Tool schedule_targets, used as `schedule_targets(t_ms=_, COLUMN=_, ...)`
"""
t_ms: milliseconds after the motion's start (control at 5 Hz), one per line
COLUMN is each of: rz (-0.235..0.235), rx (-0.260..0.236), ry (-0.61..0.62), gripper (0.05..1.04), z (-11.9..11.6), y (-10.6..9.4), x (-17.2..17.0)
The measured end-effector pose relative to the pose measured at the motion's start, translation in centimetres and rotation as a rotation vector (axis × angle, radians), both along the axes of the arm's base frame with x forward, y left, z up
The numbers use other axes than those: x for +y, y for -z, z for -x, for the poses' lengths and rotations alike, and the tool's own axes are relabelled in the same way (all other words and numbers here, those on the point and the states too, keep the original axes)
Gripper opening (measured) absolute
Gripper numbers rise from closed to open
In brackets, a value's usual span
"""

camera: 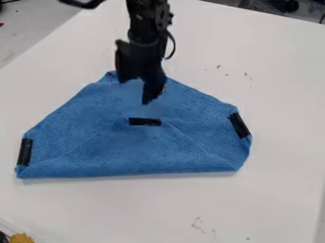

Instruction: Fold the cloth from top to bottom

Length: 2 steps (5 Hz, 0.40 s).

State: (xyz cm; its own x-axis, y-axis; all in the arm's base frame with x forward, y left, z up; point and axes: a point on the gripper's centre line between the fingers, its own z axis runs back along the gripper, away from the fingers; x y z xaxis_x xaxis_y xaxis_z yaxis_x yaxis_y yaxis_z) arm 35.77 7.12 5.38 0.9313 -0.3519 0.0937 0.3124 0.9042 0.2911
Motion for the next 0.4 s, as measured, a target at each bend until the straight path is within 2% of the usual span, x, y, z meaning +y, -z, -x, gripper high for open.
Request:
schedule_targets(t_ms=200, rz=-0.024, rx=-0.015, ry=0.101, gripper=1.001, z=-3.8, y=-0.6, x=1.8)
schedule_targets(t_ms=400, rz=-0.013, rx=-0.032, ry=0.171, gripper=1.001, z=-7.8, y=0.0, x=4.2)
